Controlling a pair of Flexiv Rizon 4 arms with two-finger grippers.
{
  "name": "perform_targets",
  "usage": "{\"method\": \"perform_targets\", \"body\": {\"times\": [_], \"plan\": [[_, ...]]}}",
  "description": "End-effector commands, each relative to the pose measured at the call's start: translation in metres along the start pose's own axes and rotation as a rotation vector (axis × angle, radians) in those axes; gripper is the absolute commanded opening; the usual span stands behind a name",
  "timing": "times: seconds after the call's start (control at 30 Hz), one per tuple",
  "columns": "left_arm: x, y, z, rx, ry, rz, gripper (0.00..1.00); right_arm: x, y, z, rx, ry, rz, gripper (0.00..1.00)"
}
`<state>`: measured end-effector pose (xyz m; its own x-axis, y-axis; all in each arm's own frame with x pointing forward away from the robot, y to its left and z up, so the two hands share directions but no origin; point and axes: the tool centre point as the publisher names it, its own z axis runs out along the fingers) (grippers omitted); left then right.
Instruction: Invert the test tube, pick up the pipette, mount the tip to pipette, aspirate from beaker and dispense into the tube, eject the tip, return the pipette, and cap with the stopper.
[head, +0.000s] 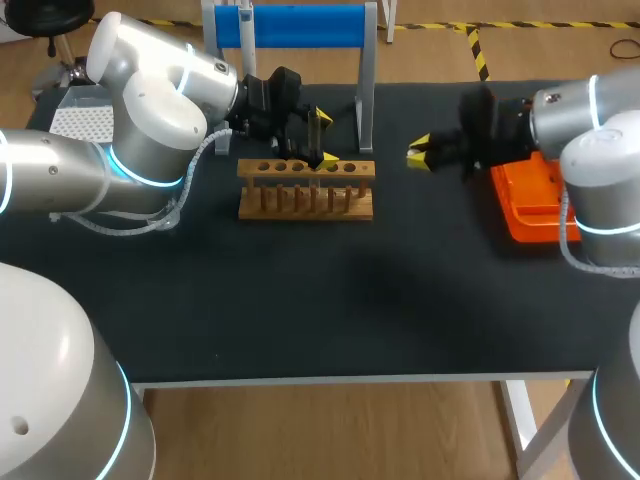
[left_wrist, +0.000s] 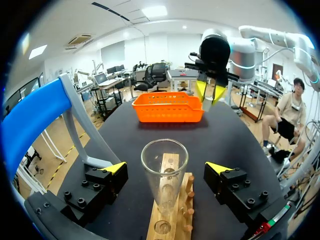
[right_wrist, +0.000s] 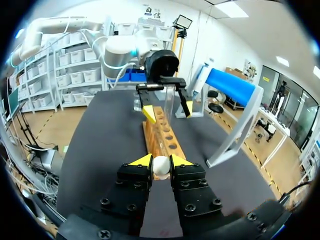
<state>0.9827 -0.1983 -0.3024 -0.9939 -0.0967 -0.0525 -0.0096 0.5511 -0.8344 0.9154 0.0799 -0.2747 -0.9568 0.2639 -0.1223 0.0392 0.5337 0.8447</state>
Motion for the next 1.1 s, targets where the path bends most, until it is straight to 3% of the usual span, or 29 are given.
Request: {"method": "perform_targets", "body": {"times": [0.03, 0.53, 1.1], "plan": [[0.000, 0.000, 0.001, -0.002, 0.000, -0.001, 1.00, -0.013, 0.014, 0.005, 0.016, 0.042, -0.018, 0.00], [0.000, 0.000, 0.001, -0.002, 0.000, -0.001, 1.00, -0.023, 0.076, 0.034, 0.043, 0.148, -0.116, 0.00], [0.000, 0.000, 0.001, -0.002, 0.000, -0.001, 1.00, -0.022, 0.114, 0.072, 0.077, 0.235, -0.166, 0.00]]}}
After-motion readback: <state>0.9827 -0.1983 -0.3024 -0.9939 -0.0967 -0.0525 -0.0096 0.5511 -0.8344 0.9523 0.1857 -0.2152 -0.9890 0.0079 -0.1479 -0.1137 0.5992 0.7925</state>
